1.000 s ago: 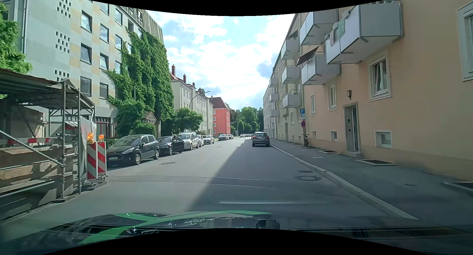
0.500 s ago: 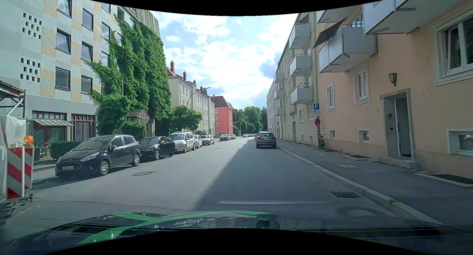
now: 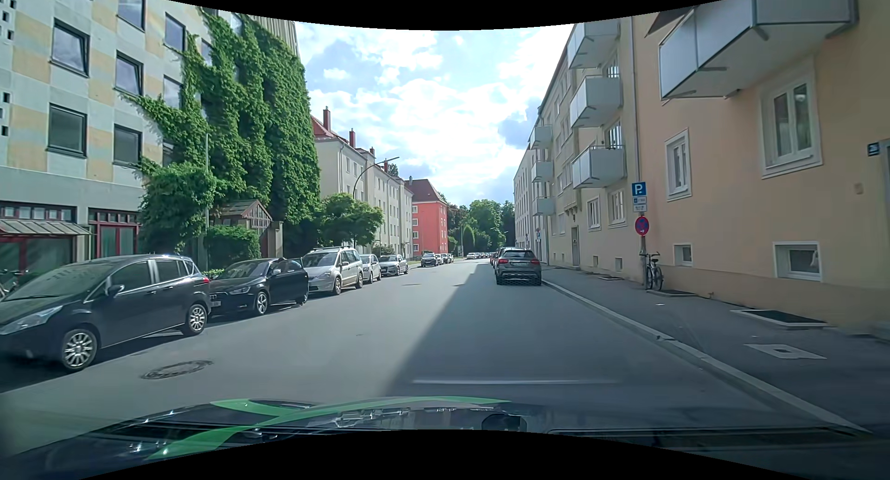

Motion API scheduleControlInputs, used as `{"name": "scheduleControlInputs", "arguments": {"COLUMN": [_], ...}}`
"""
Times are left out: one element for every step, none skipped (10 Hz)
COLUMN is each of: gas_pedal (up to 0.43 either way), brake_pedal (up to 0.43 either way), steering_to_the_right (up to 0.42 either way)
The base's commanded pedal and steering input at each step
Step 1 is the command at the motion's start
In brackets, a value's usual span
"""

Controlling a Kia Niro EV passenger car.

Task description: Follow the waypoints while adhering to traffic rules and regulations

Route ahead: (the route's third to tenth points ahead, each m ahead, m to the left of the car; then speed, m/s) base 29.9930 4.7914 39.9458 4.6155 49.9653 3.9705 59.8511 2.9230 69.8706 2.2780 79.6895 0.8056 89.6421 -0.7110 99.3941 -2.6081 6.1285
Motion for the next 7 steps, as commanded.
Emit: {"name": "scheduleControlInputs", "arguments": {"gas_pedal": [0.087,0.087,0.087,0.087,0.087,0.087,0.087], "brake_pedal": [0.000,0.000,0.000,0.000,0.000,0.000,0.000], "steering_to_the_right": [-0.045,-0.045,-0.045,-0.045,-0.044,-0.042,-0.038]}}
